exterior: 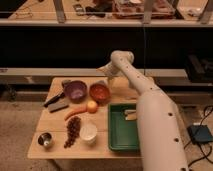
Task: Wipe table surface with sponge
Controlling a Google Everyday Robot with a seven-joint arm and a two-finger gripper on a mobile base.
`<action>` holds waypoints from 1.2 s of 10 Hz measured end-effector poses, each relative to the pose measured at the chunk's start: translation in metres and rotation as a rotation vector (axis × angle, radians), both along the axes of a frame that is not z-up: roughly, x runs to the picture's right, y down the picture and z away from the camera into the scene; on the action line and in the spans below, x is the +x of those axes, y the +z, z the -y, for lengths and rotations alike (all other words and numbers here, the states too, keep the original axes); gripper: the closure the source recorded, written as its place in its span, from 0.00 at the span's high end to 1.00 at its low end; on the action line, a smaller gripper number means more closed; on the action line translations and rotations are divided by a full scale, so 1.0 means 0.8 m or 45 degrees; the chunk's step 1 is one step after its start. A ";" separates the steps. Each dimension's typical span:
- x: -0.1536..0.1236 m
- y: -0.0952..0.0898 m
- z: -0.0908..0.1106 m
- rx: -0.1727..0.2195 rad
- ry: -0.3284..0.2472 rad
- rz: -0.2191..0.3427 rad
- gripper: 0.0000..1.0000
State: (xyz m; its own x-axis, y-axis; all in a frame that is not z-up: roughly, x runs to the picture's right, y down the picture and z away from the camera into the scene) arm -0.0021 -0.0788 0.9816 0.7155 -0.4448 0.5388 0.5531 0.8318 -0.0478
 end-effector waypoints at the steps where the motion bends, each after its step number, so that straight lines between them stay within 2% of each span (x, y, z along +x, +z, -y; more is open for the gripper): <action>1: 0.001 0.003 -0.004 -0.009 -0.001 0.004 0.80; 5: 0.005 0.009 -0.011 -0.035 -0.008 -0.011 0.80; 8: 0.035 0.001 -0.010 -0.057 0.056 -0.013 0.80; 10: 0.032 -0.006 -0.009 -0.067 0.104 0.029 0.80; 12: 0.038 -0.007 -0.010 -0.076 0.122 0.047 0.80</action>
State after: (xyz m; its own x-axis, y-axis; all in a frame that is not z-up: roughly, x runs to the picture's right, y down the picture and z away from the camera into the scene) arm 0.0287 -0.0705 0.9763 0.7324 -0.3417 0.5890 0.4735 0.8772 -0.0799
